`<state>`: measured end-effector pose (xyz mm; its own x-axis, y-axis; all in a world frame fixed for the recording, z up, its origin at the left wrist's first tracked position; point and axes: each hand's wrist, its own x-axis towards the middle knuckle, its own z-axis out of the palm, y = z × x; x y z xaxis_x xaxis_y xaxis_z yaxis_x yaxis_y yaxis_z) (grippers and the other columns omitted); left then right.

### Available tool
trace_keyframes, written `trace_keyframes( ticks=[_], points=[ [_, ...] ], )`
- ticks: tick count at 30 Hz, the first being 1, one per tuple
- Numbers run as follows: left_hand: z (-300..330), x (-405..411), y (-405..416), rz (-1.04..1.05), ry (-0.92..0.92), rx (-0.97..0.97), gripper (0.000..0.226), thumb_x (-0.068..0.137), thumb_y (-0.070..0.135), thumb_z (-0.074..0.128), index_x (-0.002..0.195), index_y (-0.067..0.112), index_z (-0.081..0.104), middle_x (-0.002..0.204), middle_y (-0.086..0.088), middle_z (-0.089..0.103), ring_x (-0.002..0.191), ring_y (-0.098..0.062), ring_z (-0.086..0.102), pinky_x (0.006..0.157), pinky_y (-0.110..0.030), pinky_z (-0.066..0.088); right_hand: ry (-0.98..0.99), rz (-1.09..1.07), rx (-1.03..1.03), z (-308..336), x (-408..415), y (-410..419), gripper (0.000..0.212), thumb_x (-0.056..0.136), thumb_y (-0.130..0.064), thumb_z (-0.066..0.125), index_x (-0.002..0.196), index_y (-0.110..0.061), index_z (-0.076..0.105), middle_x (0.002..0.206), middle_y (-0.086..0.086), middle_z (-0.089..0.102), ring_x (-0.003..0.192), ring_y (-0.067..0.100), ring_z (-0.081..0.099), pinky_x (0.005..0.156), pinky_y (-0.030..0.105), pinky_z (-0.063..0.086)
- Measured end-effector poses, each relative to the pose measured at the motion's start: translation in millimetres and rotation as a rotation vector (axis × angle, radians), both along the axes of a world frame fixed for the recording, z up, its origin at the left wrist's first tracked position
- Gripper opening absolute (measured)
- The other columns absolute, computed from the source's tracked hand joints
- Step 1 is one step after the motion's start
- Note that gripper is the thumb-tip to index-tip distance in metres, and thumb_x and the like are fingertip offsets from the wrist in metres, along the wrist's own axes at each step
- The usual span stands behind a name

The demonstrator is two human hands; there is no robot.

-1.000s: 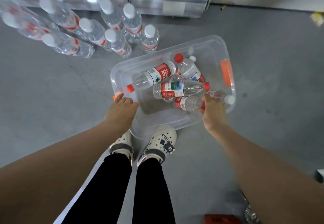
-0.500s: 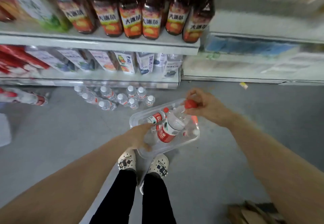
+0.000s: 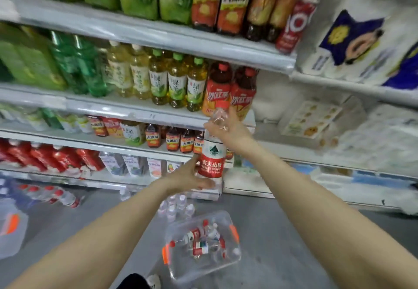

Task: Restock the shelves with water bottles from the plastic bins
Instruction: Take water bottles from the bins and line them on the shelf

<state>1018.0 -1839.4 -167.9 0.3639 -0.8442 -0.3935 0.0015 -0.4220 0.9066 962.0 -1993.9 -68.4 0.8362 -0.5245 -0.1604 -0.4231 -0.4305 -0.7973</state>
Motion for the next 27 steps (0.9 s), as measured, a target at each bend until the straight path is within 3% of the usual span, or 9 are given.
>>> trace_keyframes(
  ticks=[3, 6, 8, 12, 16, 19, 21, 24, 27],
  points=[
    [27.8, 14.4, 14.5, 0.091, -0.079, 0.009, 0.093, 0.066, 0.029, 0.088, 0.140, 0.026, 0.031, 0.123, 0.005, 0.058, 0.106, -0.012, 0.061, 0.074, -0.027, 0.057, 0.021, -0.047, -0.054, 17.3, 16.5, 18.8, 0.074, 0.090, -0.047, 0.064, 0.146, -0.023, 0.022, 0.135, 0.006, 0.053, 0.117, 0.028, 0.055, 0.081, 0.029, 0.040],
    [56.0, 31.3, 32.1, 0.090, -0.178, 0.024, 0.082, 0.066, 0.034, 0.087, 0.129, 0.028, 0.036, 0.121, 0.004, 0.059, 0.099, -0.012, 0.064, 0.075, -0.029, 0.058, 0.014, -0.010, -0.085, 45.8, 34.1, 32.9, 0.064, 0.090, -0.044, 0.061, 0.142, -0.019, 0.032, 0.126, 0.007, 0.059, 0.113, 0.031, 0.059, 0.073, 0.030, 0.047],
    [77.7, 48.0, 44.3, 0.059, -0.282, 0.024, 0.073, 0.069, 0.036, 0.085, 0.124, 0.030, 0.037, 0.118, 0.007, 0.059, 0.094, -0.007, 0.062, 0.074, -0.025, 0.057, -0.025, 0.036, -0.129, 67.0, 48.0, 48.5, 0.051, 0.092, -0.040, 0.058, 0.132, -0.014, 0.041, 0.117, 0.013, 0.062, 0.109, 0.033, 0.061, 0.082, 0.040, 0.052],
    [120.0, 103.5, 79.2, -0.014, -0.444, 0.058, 0.076, 0.068, 0.042, 0.084, 0.129, 0.024, 0.043, 0.122, 0.005, 0.061, 0.100, -0.009, 0.063, 0.086, -0.033, 0.057, -0.098, 0.096, -0.192, 111.8, 88.8, 79.7, 0.043, 0.090, -0.044, 0.062, 0.121, -0.026, 0.038, 0.117, 0.005, 0.063, 0.105, 0.026, 0.061, 0.092, 0.045, 0.051],
    [180.3, 178.6, 134.3, -0.040, -0.802, 0.152, 0.067, 0.077, 0.047, 0.075, 0.133, 0.021, 0.049, 0.128, 0.005, 0.058, 0.109, -0.014, 0.058, 0.096, -0.033, 0.050, -0.133, 0.157, -0.335, 168.2, 142.9, 119.3, 0.065, 0.091, -0.047, 0.060, 0.140, -0.019, 0.028, 0.126, 0.005, 0.060, 0.104, 0.021, 0.059, 0.088, 0.037, 0.050],
    [240.9, 241.3, 183.9, 0.026, -1.020, 0.148, 0.053, 0.084, 0.042, 0.070, 0.130, 0.022, 0.053, 0.130, 0.007, 0.058, 0.112, -0.013, 0.057, 0.096, -0.031, 0.048, -0.184, 0.173, -0.402, 218.0, 186.2, 154.5, 0.080, 0.091, -0.049, 0.060, 0.153, -0.023, 0.016, 0.140, 0.009, 0.052, 0.114, 0.022, 0.056, 0.089, 0.034, 0.047],
    [282.0, 282.8, 217.9, 0.097, -1.146, 0.154, 0.049, 0.087, 0.040, 0.067, 0.131, 0.022, 0.052, 0.131, 0.005, 0.057, 0.114, -0.015, 0.056, 0.096, -0.032, 0.047, -0.207, 0.173, -0.438, 251.6, 218.8, 176.6, 0.080, 0.090, -0.052, 0.061, 0.152, -0.026, 0.018, 0.143, 0.006, 0.050, 0.120, 0.026, 0.055, 0.091, 0.035, 0.045],
    [337.3, 339.3, 261.2, 0.201, -1.309, 0.144, 0.046, 0.088, 0.038, 0.066, 0.129, 0.023, 0.052, 0.128, 0.004, 0.059, 0.112, -0.016, 0.057, 0.094, -0.035, 0.049, -0.322, 0.196, -0.450, 301.8, 267.2, 207.5, 0.068, 0.086, -0.051, 0.066, 0.141, -0.027, 0.034, 0.130, -0.001, 0.057, 0.116, 0.024, 0.058, 0.099, 0.043, 0.046],
    [382.7, 386.7, 291.9, 0.318, -1.428, 0.123, 0.045, 0.087, 0.040, 0.066, 0.127, 0.024, 0.053, 0.126, 0.003, 0.060, 0.109, -0.018, 0.059, 0.090, -0.037, 0.051, -0.426, 0.138, -0.460, 348.3, 315.1, 230.1, 0.077, 0.084, -0.053, 0.068, 0.145, -0.027, 0.030, 0.136, 0.000, 0.052, 0.117, 0.023, 0.054, 0.097, 0.044, 0.047]
  ],
)
